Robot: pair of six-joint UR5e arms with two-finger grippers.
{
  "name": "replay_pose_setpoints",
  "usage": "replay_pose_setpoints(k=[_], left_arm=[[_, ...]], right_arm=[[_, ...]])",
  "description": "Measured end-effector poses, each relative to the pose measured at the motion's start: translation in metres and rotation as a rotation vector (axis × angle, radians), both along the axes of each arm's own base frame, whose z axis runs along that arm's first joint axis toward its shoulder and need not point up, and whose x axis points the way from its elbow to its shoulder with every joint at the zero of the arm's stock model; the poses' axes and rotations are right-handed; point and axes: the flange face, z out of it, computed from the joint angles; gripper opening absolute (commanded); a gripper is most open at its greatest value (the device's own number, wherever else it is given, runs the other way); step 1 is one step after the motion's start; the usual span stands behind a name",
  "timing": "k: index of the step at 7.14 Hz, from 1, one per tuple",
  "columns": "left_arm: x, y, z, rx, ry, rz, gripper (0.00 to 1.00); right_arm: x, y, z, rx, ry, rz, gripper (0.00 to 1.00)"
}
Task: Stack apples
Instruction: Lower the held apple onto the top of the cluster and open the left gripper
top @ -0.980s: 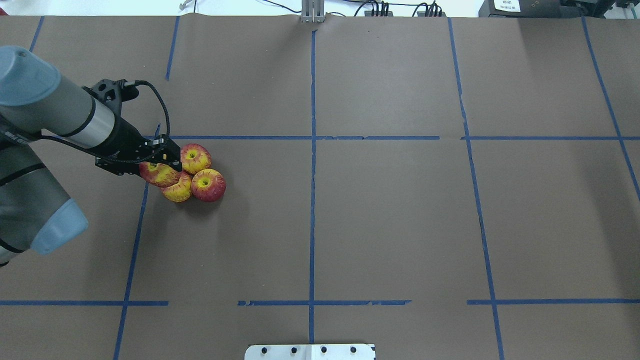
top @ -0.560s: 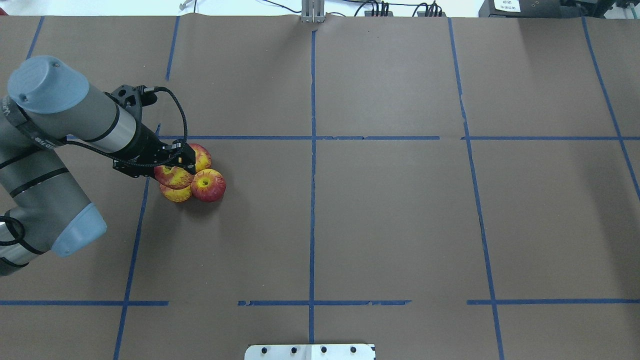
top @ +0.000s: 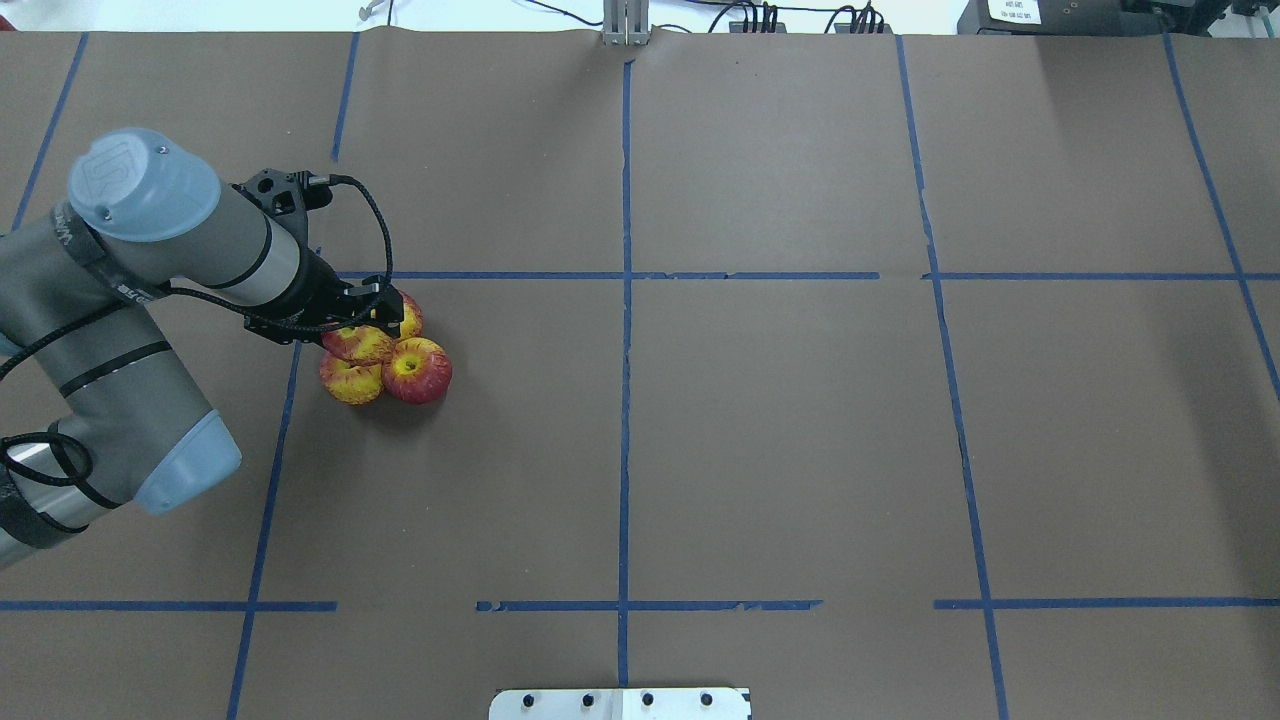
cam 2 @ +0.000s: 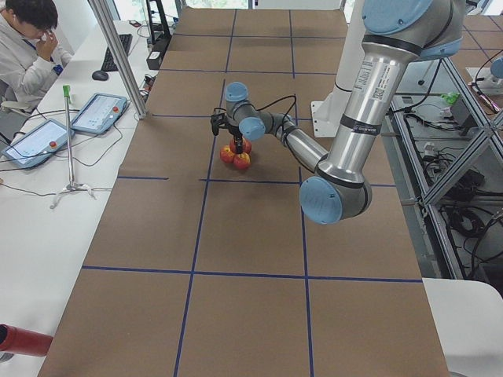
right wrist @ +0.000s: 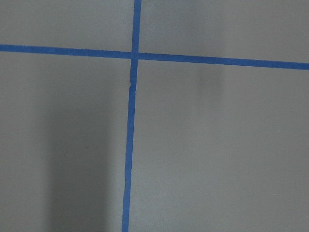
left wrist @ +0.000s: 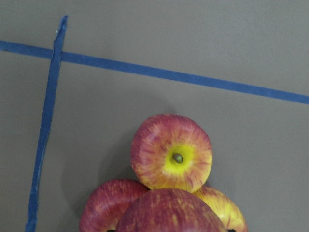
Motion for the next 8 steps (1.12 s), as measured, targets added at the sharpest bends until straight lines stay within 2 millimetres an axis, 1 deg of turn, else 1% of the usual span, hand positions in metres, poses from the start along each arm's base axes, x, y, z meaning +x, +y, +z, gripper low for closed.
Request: replay_pose_setpoints(k=[6, 7, 8], left_arm=[[0.0053, 0.0027, -0.0017, 0.003, 0.0, 0.006, 0.0], [0.0071, 0.0041, -0.0021, 0.002, 0.001, 0.009, 0.14], [0.0086, 0.0051, -0.0019, 0.001, 0.001, 0.012, 0.57]], right_arm=[[0.0, 0.0, 0.0, 0.001, 0.0, -0.001, 1.0], [0.0, 0.0, 0.0, 0.001, 0.0, -0.001, 1.0], [0.0, 0.0, 0.0, 0.001, 0.0, -0.001, 1.0]])
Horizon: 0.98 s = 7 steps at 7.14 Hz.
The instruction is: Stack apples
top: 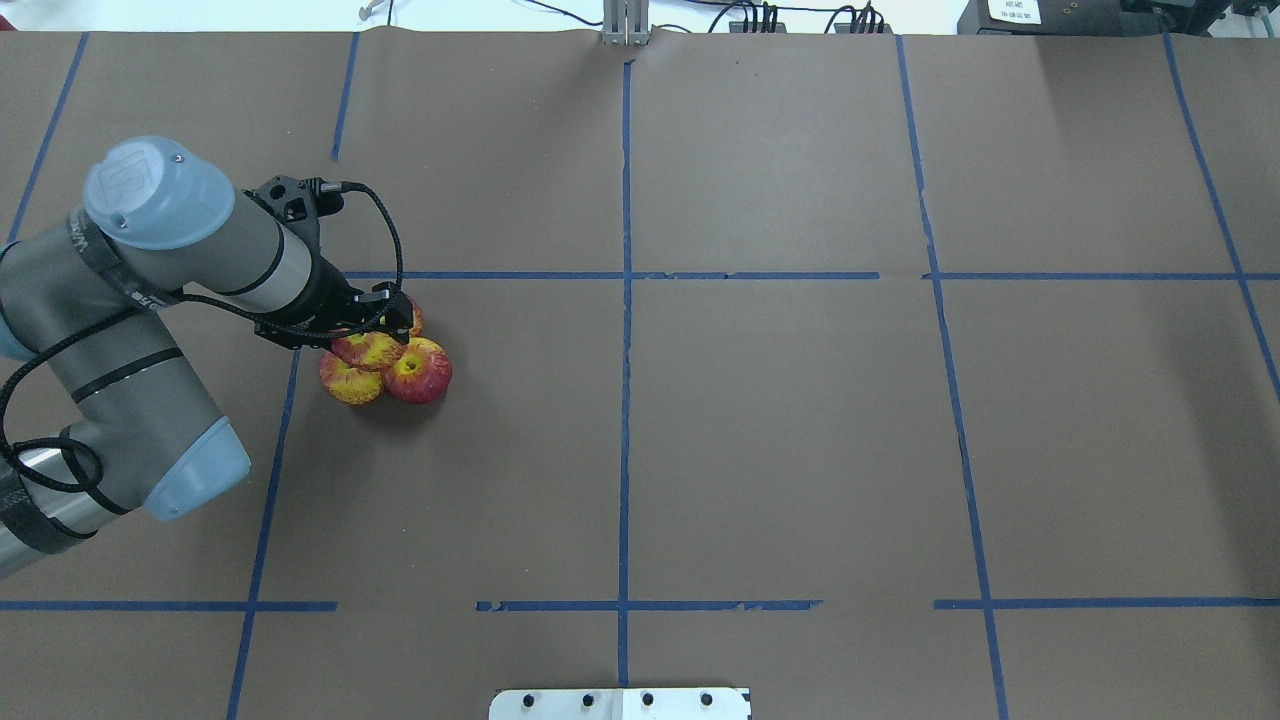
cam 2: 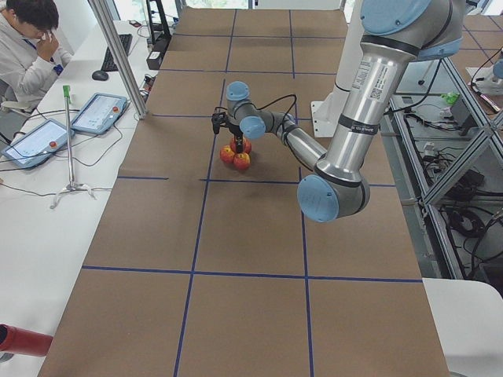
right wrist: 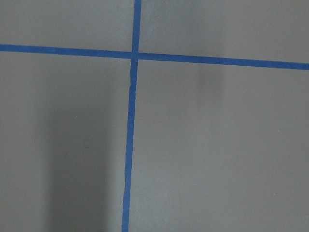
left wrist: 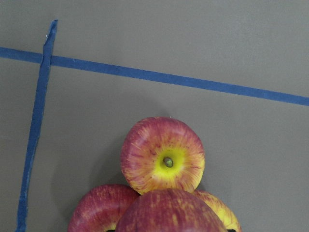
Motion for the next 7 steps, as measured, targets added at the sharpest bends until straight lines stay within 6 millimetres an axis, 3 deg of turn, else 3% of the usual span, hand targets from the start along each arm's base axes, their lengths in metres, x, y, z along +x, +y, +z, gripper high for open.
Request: replay_pose_setpoints(k=[1, 5, 7], left_arm=[[0.001, 0.0, 0.001, -0.002, -0.002, 0.0, 1.0], [-0.001, 0.001, 0.0, 0.003, -0.001, -0.004, 1.0], [-0.02, 0.007, -0.018, 0.022, 0.016, -0.017, 1.0]], right_arm=[[0.0, 0.0, 0.0, 0.0, 0.0, 0.0, 1.0], [0.0, 0.0, 0.0, 0.0, 0.0, 0.0, 1.0], [0.0, 0.0, 0.0, 0.0, 0.0, 0.0, 1.0]])
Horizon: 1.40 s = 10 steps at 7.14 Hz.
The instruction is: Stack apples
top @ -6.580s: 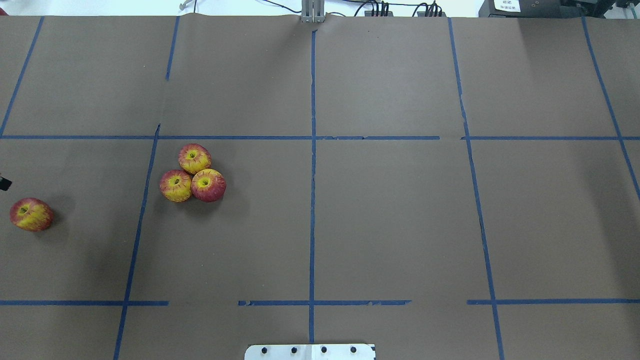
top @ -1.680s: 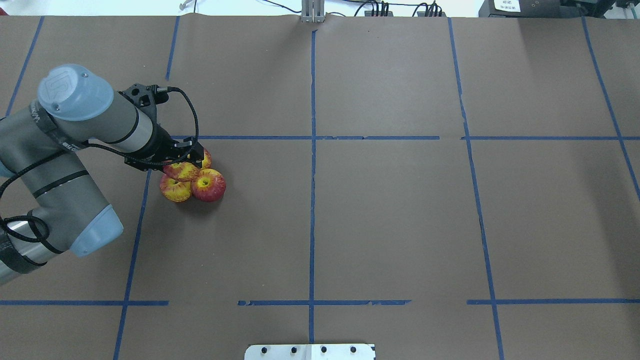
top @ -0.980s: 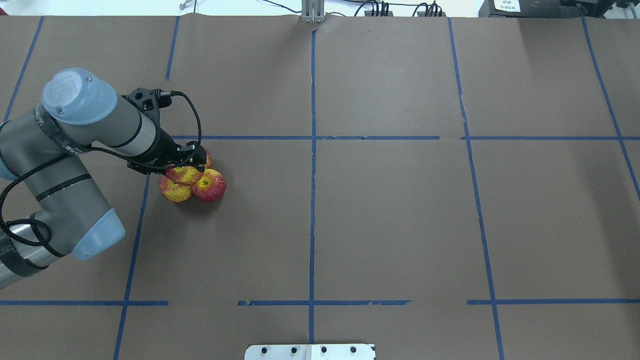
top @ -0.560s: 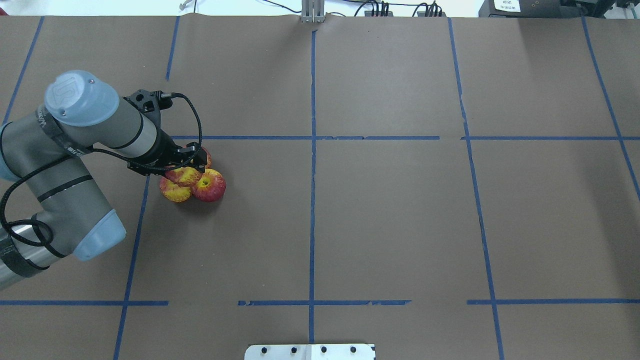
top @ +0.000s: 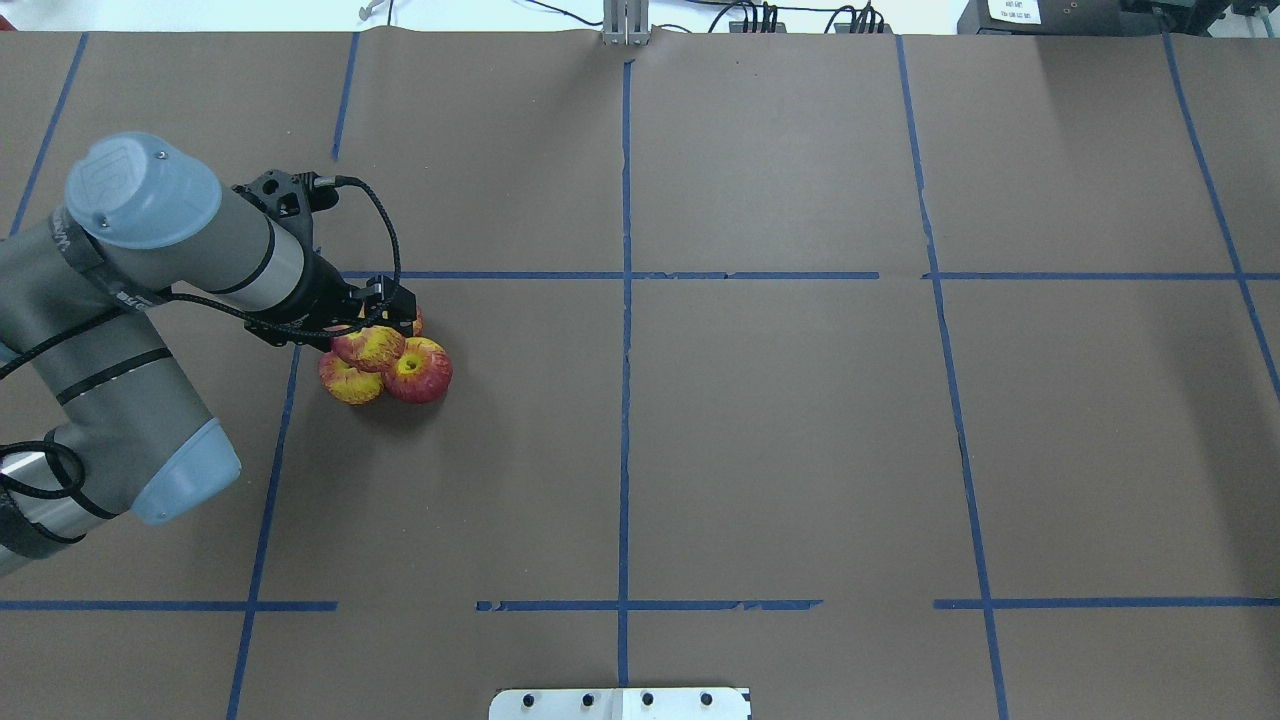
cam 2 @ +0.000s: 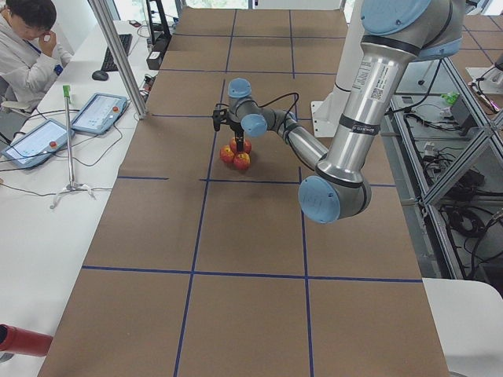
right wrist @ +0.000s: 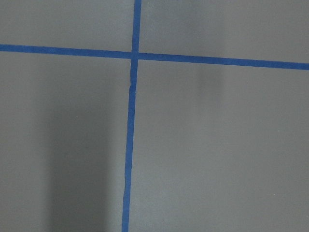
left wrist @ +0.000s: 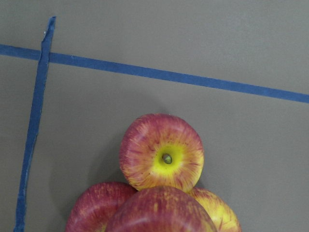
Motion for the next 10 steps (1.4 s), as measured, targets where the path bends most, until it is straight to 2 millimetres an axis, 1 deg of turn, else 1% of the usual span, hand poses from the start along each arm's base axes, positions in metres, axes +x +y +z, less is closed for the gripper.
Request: replay_pose_setpoints(k=[1, 2, 3, 4, 5, 7, 8, 10], left_arm=[[-0.027, 0.001, -0.013, 0.002, -0.006, -0.025, 1.0], [-0.061, -0.001, -0.022, 0.011, -0.011, -0.06, 1.0], [-0.095, -0.001, -0.021, 0.037, -0.02, -0.08, 1.0], [-0.127, 0.001, -0.009, 0.076, -0.042, -0.081, 1.0], [-0.16, 0.002, 0.011, 0.125, -0.081, -0.067, 1.0], [-0.225, -0.001, 0.067, 0.221, -0.156, 0.03, 1.0], [-0.267, -0.011, 0.102, 0.26, -0.18, 0.082, 1.0], [-0.357, -0.029, 0.177, 0.325, -0.207, 0.163, 1.0]], right_arm=[[0.0, 0.0, 0.0, 0.0, 0.0, 0.0, 1.0], [0.0, 0.0, 0.0, 0.0, 0.0, 0.0, 1.0], [0.0, 0.0, 0.0, 0.0, 0.0, 0.0, 1.0], [0.0, 0.0, 0.0, 0.0, 0.0, 0.0, 1.0], [0.0, 0.0, 0.0, 0.0, 0.0, 0.0, 1.0], [0.0, 0.0, 0.0, 0.0, 0.0, 0.0, 1.0], [0.0, 0.0, 0.0, 0.0, 0.0, 0.0, 1.0], [0.0, 0.0, 0.0, 0.0, 0.0, 0.0, 1.0]])
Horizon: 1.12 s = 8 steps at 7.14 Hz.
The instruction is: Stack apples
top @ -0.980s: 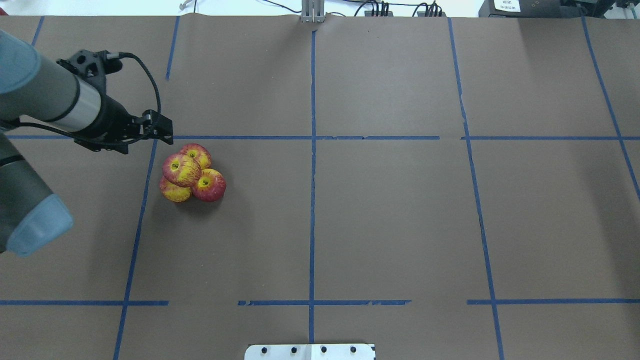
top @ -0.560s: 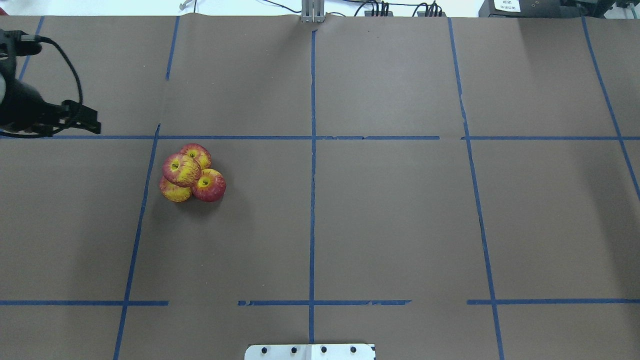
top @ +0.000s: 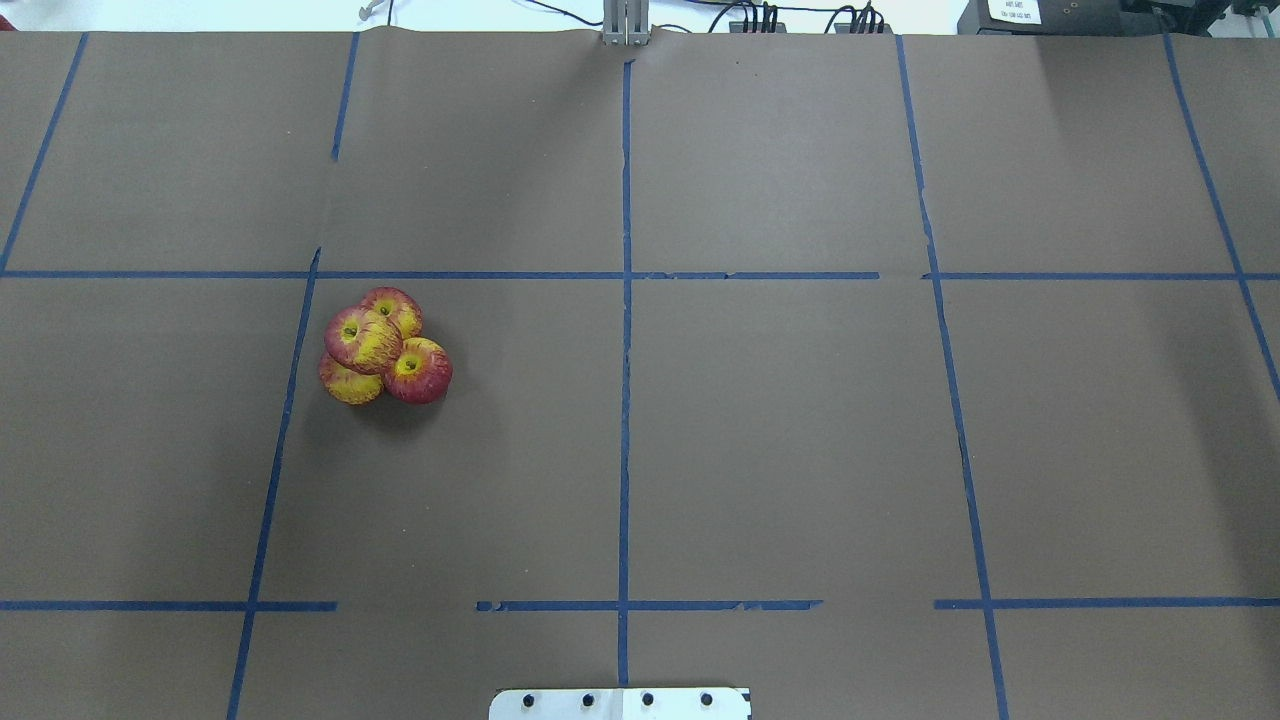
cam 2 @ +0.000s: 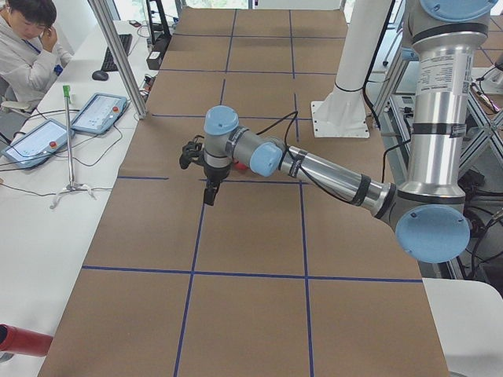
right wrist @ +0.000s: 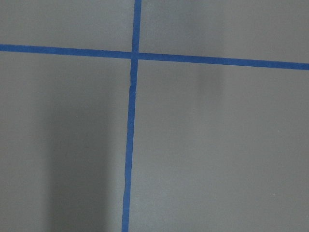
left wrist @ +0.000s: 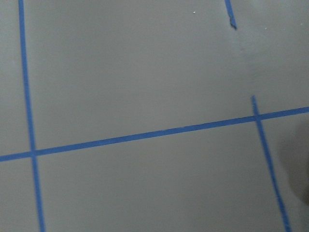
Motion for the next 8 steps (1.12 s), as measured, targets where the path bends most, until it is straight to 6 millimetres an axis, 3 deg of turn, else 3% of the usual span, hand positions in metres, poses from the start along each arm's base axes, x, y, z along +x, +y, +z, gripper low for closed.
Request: replay_pose_setpoints(k=[1, 2, 3, 6, 8], left_arm=[[-0.046, -0.002, 0.03, 0.022, -0.019, 0.016, 1.0], [-0.078, 0.002, 0.048, 0.013, -0.035, 0.027, 1.0], [-0.096, 0.005, 0.059, -0.032, -0.042, 0.042, 1.0], [-0.105, 0.029, 0.096, -0.166, -0.038, 0.059, 1.0], [-0.105, 0.036, 0.094, -0.165, -0.037, 0.059, 1.0]], right_arm=[[0.0, 0.0, 0.0, 0.0, 0.0, 0.0, 1.0], [0.0, 0.0, 0.0, 0.0, 0.0, 0.0, 1.0], [0.0, 0.0, 0.0, 0.0, 0.0, 0.0, 1.0], [0.0, 0.0, 0.0, 0.0, 0.0, 0.0, 1.0], [0.0, 0.0, 0.0, 0.0, 0.0, 0.0, 1.0]])
